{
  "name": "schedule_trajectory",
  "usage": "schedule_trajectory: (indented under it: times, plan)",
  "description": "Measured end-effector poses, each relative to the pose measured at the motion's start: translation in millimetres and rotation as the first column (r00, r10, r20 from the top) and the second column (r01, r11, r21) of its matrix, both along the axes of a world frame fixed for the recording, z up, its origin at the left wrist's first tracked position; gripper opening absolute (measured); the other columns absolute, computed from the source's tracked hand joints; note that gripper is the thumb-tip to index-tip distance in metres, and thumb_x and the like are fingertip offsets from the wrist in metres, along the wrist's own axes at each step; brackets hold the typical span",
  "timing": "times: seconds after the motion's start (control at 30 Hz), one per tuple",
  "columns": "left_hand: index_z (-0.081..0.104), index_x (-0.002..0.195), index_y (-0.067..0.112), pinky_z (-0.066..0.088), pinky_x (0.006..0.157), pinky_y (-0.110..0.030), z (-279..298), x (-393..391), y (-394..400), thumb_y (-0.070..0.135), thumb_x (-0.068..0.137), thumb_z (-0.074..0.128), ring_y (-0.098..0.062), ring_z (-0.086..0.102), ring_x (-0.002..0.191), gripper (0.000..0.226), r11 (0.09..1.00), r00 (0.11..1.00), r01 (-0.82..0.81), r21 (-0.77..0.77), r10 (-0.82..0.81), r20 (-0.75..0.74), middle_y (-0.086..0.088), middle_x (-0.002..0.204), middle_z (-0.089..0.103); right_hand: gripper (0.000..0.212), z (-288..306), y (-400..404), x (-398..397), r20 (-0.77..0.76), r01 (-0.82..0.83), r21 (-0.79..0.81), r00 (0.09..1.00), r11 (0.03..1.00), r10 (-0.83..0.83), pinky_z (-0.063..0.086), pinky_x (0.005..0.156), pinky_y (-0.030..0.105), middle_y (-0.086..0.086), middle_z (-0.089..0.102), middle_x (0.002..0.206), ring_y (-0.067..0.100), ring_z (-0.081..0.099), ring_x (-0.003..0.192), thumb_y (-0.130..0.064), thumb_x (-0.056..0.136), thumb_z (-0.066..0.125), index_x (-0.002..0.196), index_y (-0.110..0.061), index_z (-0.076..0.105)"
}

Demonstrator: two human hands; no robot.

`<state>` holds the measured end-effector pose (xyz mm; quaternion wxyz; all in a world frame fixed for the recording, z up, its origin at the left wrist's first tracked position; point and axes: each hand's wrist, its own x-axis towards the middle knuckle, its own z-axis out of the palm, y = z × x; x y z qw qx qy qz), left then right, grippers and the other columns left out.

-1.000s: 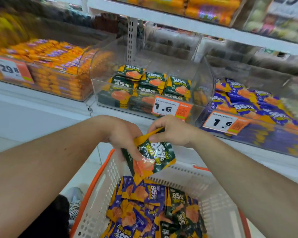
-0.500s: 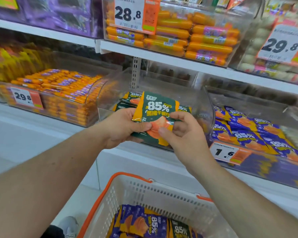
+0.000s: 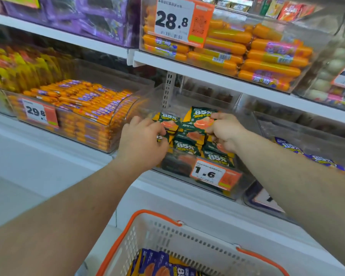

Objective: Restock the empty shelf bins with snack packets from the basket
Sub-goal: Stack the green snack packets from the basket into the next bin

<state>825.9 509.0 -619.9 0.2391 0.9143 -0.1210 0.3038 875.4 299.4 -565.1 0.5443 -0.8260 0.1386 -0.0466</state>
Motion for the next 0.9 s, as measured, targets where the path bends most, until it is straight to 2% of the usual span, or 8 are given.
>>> schedule_trajectory:
  times: [0.13,0.2,0.27,0.33,0.63,0.73,0.8,0.9]
  plan:
    - [0.072,0.077,0.023,0.032,0.076,-0.038,-8,4,-8,0.034,0.077,0.049,-0.030,0.054,0.092,0.025,0.996,0.999,-0.036,0.087,0.039,-0.026,0.003,0.084,0.069,0.053,-16,7,32,-0.086,-0.029,-0.168,0.996,0.985,0.014,0.028,0.049,0.028,0.010,0.058,0.084,0.020,0.040,0.060,0.008,0.089,0.053,0.140,-0.003,0.045]
    - [0.070,0.072,0.022,0.023,0.073,-0.035,-13,5,-12,0.032,0.079,0.049,-0.029,0.055,0.086,0.025,0.996,0.999,-0.049,0.070,0.049,0.002,0.004,0.076,0.068,0.052,-23,8,38,-0.131,-0.070,-0.261,0.991,0.963,0.037,0.034,0.052,0.031,0.014,0.059,0.090,0.023,0.047,0.067,0.009,0.085,0.060,0.135,0.004,0.048]
    - [0.068,0.069,0.023,0.014,0.070,-0.033,-19,5,-15,0.030,0.082,0.044,-0.027,0.055,0.082,0.029,0.997,0.999,-0.040,0.065,0.039,0.009,0.006,0.072,0.067,0.050,-29,7,42,-0.167,-0.102,-0.345,0.985,0.933,0.045,0.050,0.073,0.038,0.017,0.063,0.106,0.028,0.059,0.089,0.006,0.081,0.068,0.129,0.006,0.053]
    - [0.066,0.066,0.023,0.016,0.070,-0.033,-23,6,-16,0.032,0.084,0.036,-0.025,0.056,0.078,0.036,0.997,0.999,-0.025,0.074,0.023,0.029,0.007,0.068,0.065,0.051,-33,6,45,-0.190,-0.125,-0.392,0.980,0.911,0.053,0.049,0.091,0.037,0.014,0.062,0.115,0.027,0.057,0.101,-0.001,0.079,0.075,0.126,0.003,0.056]
    - [0.064,0.068,0.023,0.020,0.080,-0.035,-25,7,-18,0.037,0.084,0.023,-0.023,0.054,0.083,0.047,0.995,0.999,-0.030,0.091,0.031,-0.017,0.006,0.072,0.064,0.050,-36,7,48,-0.224,-0.190,-0.528,0.971,0.827,0.080,0.042,0.089,0.027,0.012,0.059,0.130,0.026,0.056,0.116,-0.012,0.083,0.075,0.129,-0.002,0.058]
    - [0.068,0.076,0.023,0.022,0.085,-0.037,-23,4,-16,0.035,0.086,0.033,-0.024,0.056,0.086,0.039,0.996,0.996,-0.010,0.084,0.003,0.086,0.007,0.080,0.066,0.047,-28,5,42,-0.183,-0.178,-0.586,0.979,0.790,0.085,0.048,0.097,0.034,0.012,0.064,0.120,0.026,0.060,0.109,-0.017,0.081,0.078,0.123,-0.003,0.062]
    - [0.068,0.081,0.022,0.026,0.081,-0.037,-21,-2,-17,0.032,0.085,0.044,-0.023,0.054,0.087,0.027,0.996,0.974,0.039,0.085,-0.057,0.220,0.006,0.084,0.063,0.043,-21,6,31,-0.095,-0.138,-0.641,0.990,0.755,0.100,0.048,0.093,0.028,0.009,0.064,0.120,0.024,0.060,0.109,-0.022,0.082,0.077,0.121,-0.007,0.064]
    - [0.063,0.078,0.017,0.032,0.065,-0.032,-17,-16,-25,0.029,0.082,0.048,-0.021,0.052,0.074,0.020,0.957,0.927,0.276,0.086,-0.289,0.240,0.003,0.076,0.058,0.030,-19,11,1,0.135,-0.022,-0.759,0.972,0.650,0.190,0.043,0.083,0.025,0.005,0.061,0.121,0.023,0.058,0.110,-0.022,0.087,0.068,0.115,-0.015,0.067]
